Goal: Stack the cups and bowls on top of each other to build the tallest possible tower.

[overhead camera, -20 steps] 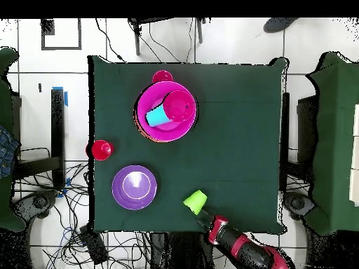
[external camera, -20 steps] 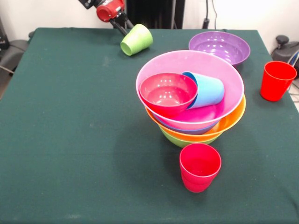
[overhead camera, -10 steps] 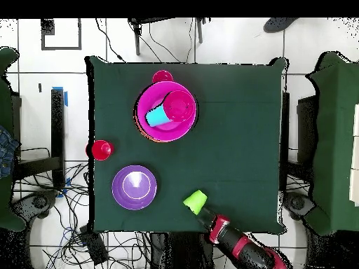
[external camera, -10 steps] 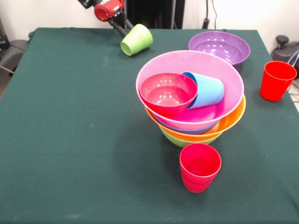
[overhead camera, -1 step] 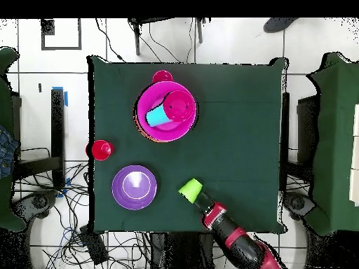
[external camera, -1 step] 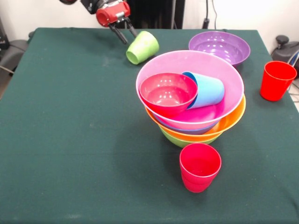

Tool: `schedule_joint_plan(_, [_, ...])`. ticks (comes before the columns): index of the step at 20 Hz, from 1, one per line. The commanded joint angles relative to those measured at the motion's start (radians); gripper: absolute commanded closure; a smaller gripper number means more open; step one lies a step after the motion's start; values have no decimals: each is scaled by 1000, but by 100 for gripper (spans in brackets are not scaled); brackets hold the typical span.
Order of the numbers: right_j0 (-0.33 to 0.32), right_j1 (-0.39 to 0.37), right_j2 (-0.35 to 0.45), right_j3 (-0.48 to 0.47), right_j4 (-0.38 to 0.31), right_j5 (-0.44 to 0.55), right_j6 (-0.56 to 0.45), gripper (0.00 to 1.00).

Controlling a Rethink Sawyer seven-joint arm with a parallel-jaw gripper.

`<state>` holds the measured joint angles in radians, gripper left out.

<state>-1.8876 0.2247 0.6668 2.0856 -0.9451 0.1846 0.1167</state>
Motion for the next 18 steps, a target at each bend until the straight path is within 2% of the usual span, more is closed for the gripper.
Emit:
schedule_joint_plan(1, [174,93,-31,-191,85,-233,403,0])
schedule_joint_plan(3, [233,66,-20,-186,103,-270,425,0])
schedule_joint_plan(8, [257,33,-28,-165,159,-320,516,0])
schedule_joint_plan(15, [245,2,-24,-164,116,-281,550,0])
schedule_joint_plan(18, [249,-38,-21,-151,99,-254,550,0])
